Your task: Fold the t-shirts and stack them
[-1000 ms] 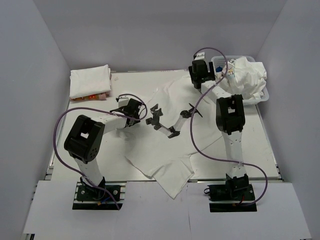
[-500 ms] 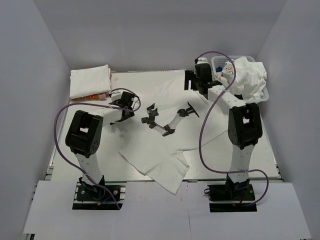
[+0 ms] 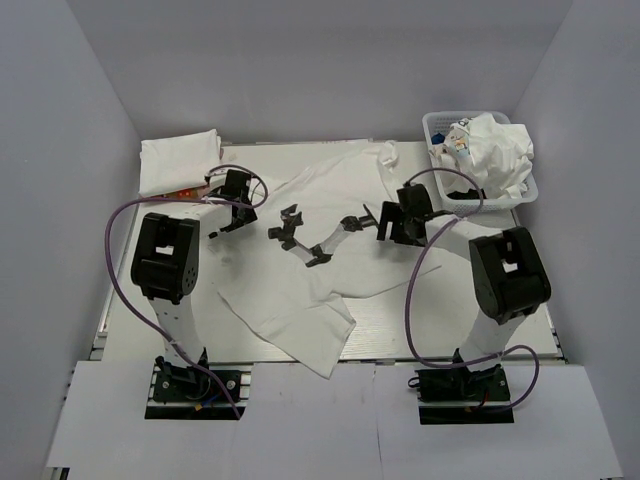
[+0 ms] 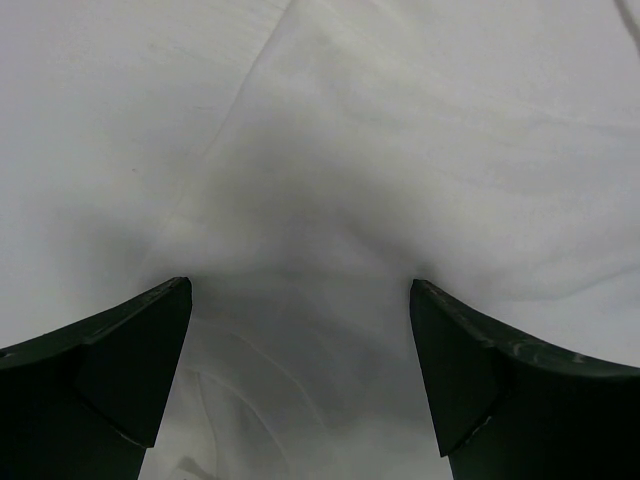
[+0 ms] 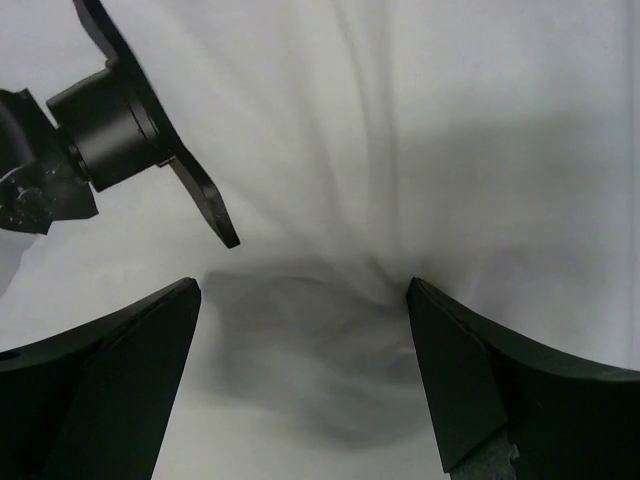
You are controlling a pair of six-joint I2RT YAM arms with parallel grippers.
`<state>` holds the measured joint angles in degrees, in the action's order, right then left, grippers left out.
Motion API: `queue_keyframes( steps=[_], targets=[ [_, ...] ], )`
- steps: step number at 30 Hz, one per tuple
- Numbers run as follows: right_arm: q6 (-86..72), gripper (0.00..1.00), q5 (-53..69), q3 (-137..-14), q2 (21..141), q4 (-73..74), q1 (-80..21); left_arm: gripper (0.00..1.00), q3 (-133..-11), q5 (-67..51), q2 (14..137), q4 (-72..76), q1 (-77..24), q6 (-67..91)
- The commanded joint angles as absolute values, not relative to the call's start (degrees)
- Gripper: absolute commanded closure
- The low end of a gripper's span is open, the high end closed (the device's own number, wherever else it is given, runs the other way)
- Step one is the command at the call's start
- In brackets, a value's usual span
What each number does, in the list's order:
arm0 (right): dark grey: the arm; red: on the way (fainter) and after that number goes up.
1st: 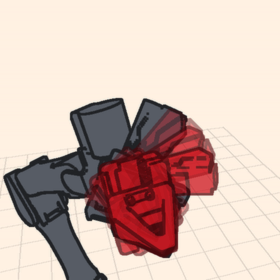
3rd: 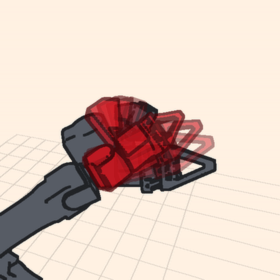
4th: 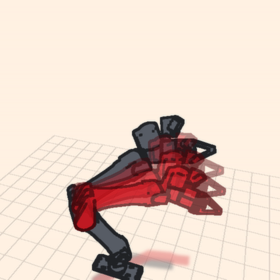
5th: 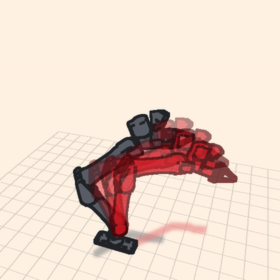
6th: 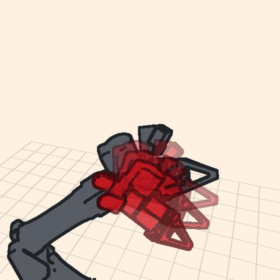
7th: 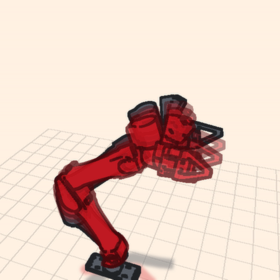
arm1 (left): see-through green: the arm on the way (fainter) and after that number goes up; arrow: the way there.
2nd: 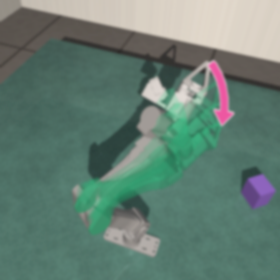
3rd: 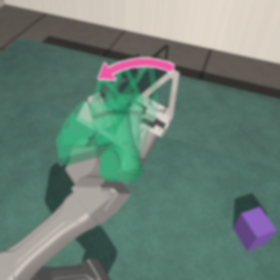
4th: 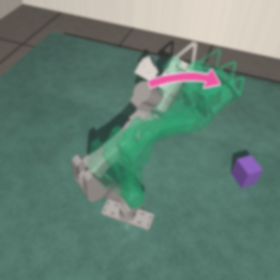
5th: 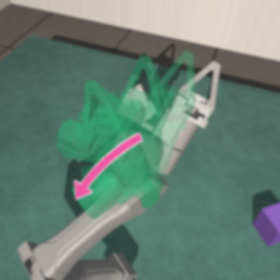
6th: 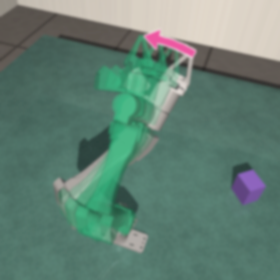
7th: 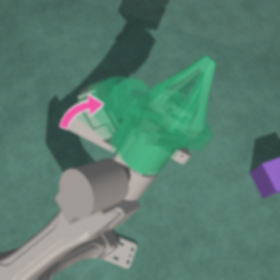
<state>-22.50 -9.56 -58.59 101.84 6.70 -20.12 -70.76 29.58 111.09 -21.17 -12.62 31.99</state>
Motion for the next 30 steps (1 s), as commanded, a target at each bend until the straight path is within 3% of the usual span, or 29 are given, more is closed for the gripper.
queue_keyframes(
  steps=[1,5,10,16,22,30],
  targets=[
    [-29.42,0.1,-11.6,-51.96,96.54,14.13,-20.13,0.0,-71.72,24.0,108.2,-20.31,-12.83,27.87],
    [-39.08,0.1,-11.34,-37.5,88.01,19.76,-20.13,0.0,-70.05,21.45,103.28,-18.63,-14.06,25.85],
    [-43.51,0.1,-6.25,-27.88,73.85,26.97,-21.18,0.0,-66.98,13.11,97.57,-13.81,-14.06,23.91],
    [-36.05,0.1,-14.84,-34.61,61.79,25.85,-22.24,0.0,-69.69,5.37,100.97,-10.55,-14.06,22.68],
    [-30.68,0.1,-18.46,-46.22,74.16,15.05,-21.89,0.0,-78.38,-1.93,110.47,-9.84,-14.06,22.06],
    [-28.56,0.1,-18.01,-61.68,98.85,13.71,-20.84,0.0,-83.58,-6.23,119.52,-8.88,-14.06,23.64]
  ],
)
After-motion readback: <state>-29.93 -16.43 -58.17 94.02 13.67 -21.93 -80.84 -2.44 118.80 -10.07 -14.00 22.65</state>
